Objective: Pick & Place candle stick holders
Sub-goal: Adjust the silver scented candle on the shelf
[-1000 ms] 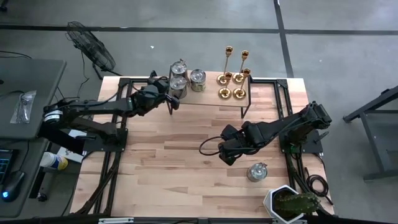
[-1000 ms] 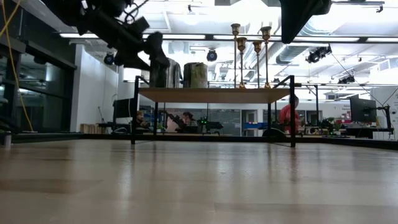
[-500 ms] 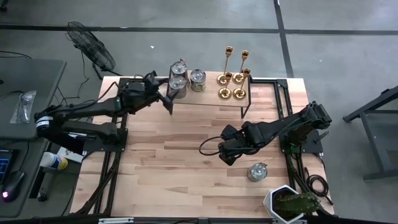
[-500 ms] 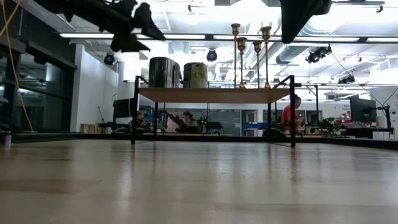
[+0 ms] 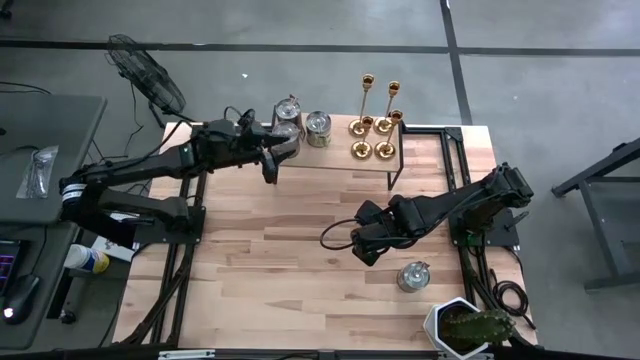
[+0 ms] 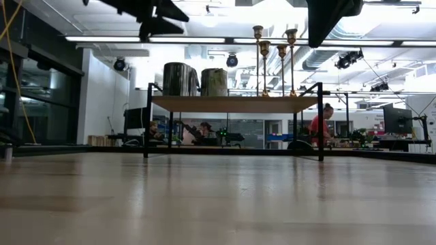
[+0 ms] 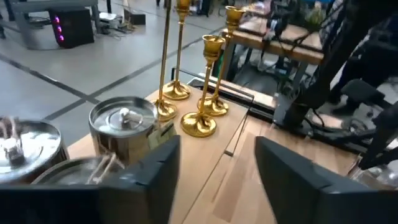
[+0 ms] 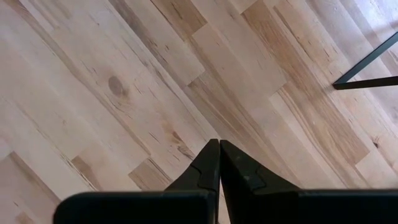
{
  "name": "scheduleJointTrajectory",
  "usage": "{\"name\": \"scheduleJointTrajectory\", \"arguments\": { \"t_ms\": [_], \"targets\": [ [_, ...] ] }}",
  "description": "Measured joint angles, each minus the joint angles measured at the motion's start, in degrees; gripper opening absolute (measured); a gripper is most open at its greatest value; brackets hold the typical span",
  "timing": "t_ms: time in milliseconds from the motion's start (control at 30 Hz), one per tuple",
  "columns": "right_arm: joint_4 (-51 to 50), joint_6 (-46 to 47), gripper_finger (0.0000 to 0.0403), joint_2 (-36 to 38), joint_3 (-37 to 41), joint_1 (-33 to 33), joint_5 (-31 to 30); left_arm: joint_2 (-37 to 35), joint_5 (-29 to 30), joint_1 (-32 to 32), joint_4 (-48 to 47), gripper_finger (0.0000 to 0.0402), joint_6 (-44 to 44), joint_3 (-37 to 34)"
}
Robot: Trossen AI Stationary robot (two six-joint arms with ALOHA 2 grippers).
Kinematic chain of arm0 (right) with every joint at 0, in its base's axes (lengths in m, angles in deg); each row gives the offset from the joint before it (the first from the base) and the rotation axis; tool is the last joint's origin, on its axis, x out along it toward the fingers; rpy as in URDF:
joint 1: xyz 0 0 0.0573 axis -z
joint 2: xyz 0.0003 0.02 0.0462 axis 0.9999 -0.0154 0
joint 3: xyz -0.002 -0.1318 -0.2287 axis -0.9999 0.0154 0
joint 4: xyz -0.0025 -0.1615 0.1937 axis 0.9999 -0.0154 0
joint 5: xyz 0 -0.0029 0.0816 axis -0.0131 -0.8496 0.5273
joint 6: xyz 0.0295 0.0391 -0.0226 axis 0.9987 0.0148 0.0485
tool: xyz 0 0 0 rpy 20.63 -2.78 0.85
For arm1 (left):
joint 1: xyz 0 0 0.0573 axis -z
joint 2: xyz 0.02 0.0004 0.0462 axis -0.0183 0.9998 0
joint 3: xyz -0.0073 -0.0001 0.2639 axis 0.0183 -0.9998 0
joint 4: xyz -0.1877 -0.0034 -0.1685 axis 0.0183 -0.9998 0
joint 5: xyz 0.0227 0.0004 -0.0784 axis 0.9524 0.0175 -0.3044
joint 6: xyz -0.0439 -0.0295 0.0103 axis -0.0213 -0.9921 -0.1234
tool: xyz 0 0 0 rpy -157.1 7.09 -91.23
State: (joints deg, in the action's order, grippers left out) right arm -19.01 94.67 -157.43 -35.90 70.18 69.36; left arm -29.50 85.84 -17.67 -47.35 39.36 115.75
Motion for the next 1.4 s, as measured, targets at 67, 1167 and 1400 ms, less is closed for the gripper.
{"name": "scheduleJointTrajectory", "arguments": {
  "t_ms": [67, 1167, 1400],
  "targets": [
    [0.0, 0.0, 0.0002, 0.0, 0.0, 0.0, 0.0, 1.6, -0.2, 0.0, -2.7, 0.0169, 1.1, 2.7],
    [19.2, 7.4, 0.0002, 23.8, 21.2, -4.3, -3.6, 32.8, 4.7, -0.1, -28.9, 0.0, 17.6, 31.4],
    [21.7, 6.5, 0.0002, 24.9, 23.0, -4.3, -3.8, 33.2, 4.7, -1.6, -26.2, 0.0, 17.2, 31.4]
  ]
}}
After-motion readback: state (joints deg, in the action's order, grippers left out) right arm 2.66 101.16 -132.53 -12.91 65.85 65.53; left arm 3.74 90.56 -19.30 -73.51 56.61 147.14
